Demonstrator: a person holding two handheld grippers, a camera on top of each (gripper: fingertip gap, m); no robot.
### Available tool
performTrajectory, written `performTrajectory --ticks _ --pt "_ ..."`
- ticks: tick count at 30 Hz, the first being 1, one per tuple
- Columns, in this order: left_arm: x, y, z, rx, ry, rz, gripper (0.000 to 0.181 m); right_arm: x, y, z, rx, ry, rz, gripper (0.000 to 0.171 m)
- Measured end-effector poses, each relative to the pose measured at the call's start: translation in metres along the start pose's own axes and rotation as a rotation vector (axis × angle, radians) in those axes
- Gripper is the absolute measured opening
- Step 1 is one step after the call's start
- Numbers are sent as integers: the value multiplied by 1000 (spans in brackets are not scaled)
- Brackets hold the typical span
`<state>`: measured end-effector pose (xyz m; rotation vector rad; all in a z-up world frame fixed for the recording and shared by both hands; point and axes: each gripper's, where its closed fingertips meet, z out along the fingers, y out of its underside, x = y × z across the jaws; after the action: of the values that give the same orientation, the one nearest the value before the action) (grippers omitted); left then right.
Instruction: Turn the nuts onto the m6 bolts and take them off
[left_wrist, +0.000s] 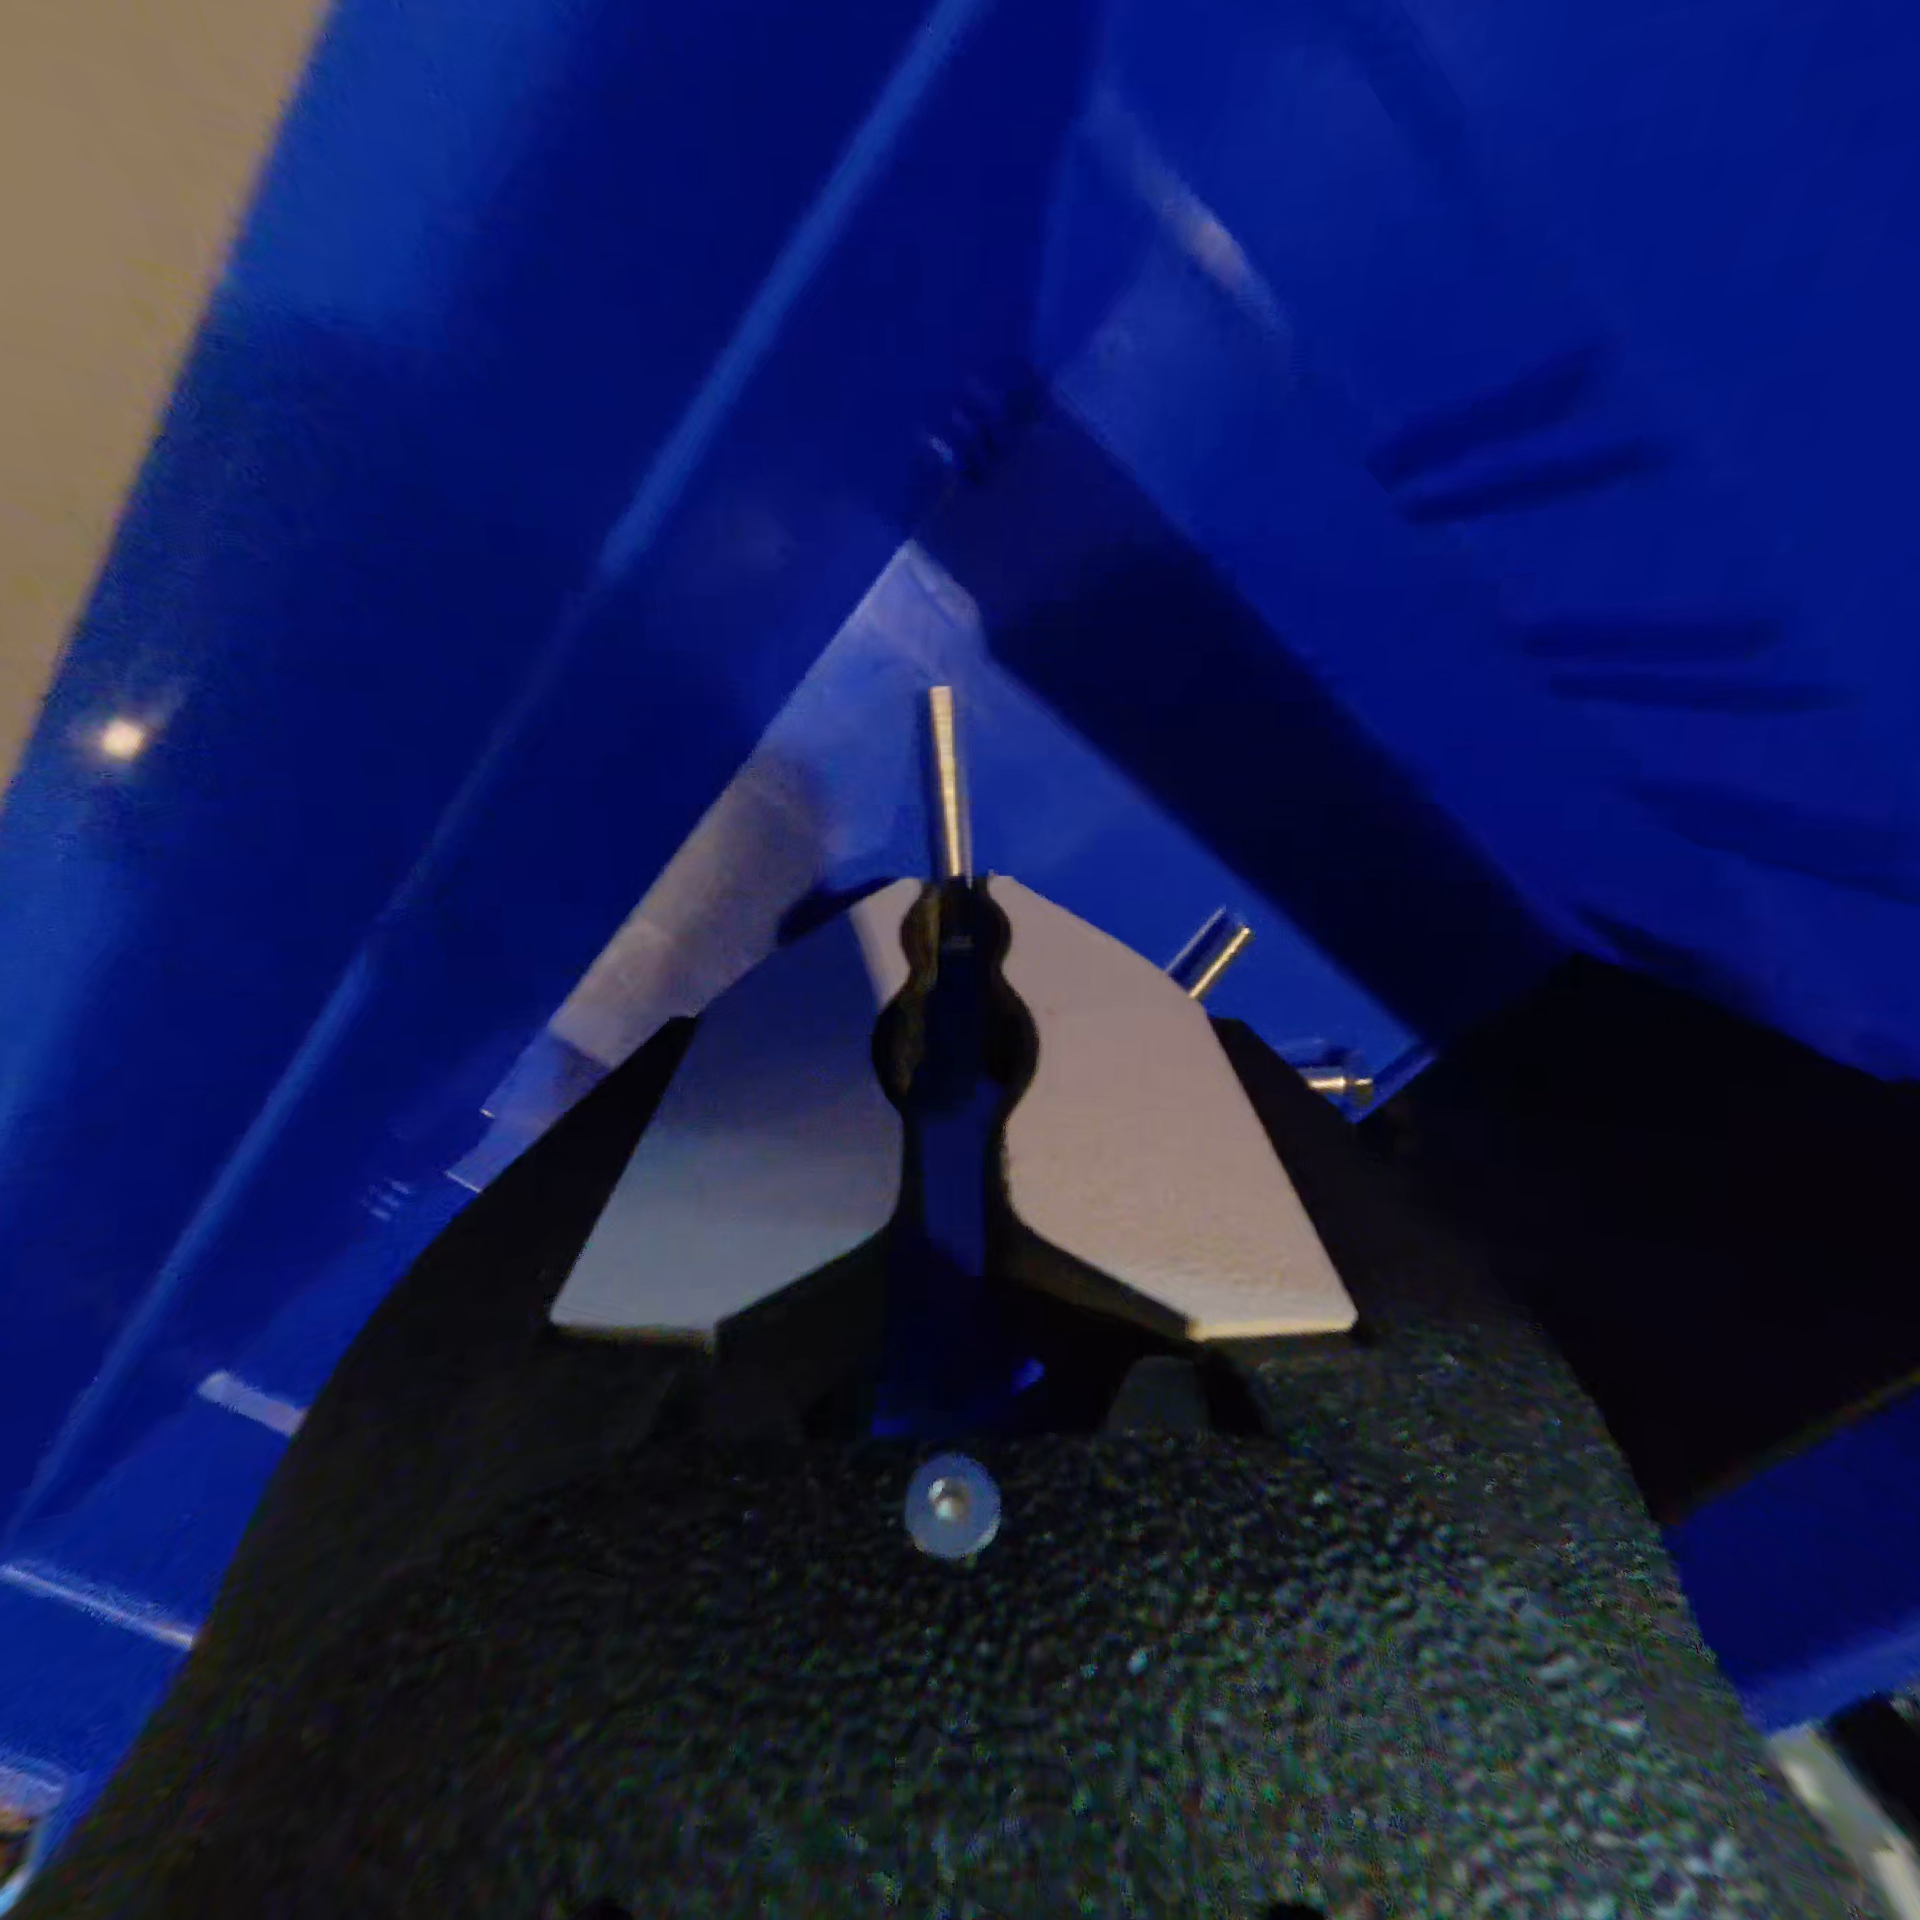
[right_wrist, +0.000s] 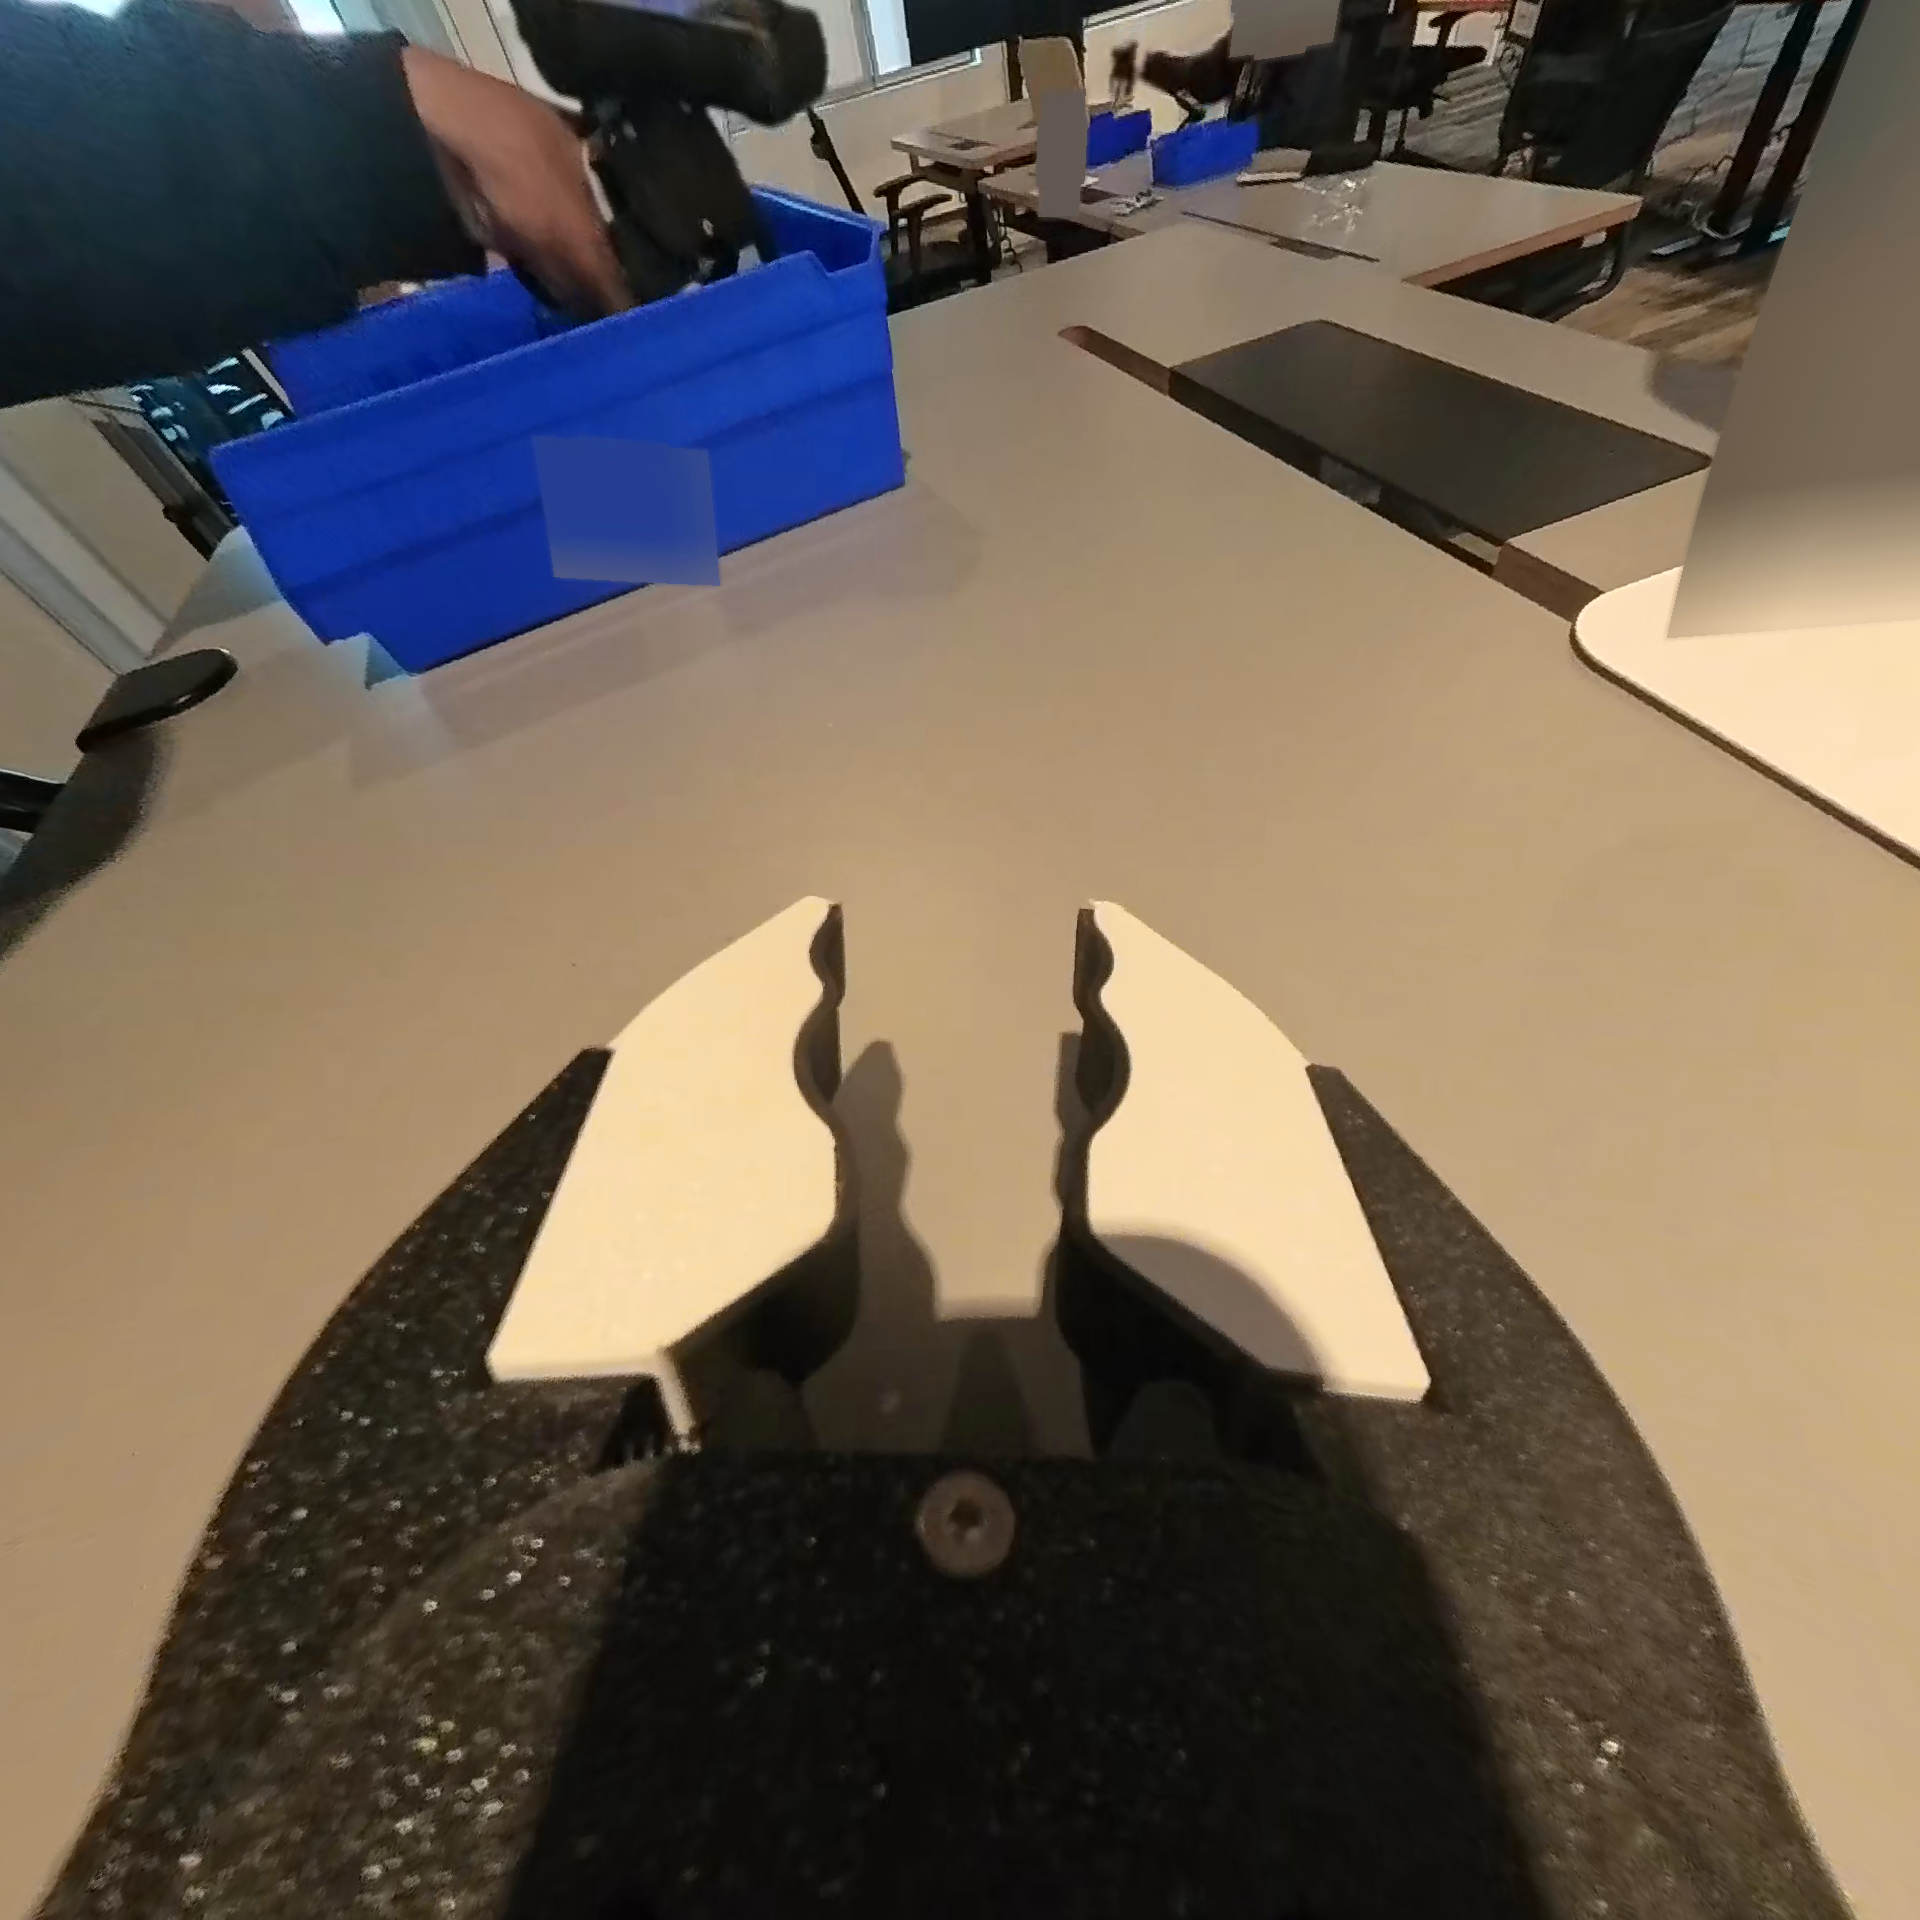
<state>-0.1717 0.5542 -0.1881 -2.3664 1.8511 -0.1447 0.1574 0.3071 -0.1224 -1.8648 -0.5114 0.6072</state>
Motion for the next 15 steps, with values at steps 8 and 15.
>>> performTrajectory --ticks 8,15 --pt "-3 4 -10 -10 -47 -36 6 -5 1 2 -10 -34 -14 43" --pt "31 -66 -137 346 -147 -55 6 -6 -1 3 -2 -59 -12 42"
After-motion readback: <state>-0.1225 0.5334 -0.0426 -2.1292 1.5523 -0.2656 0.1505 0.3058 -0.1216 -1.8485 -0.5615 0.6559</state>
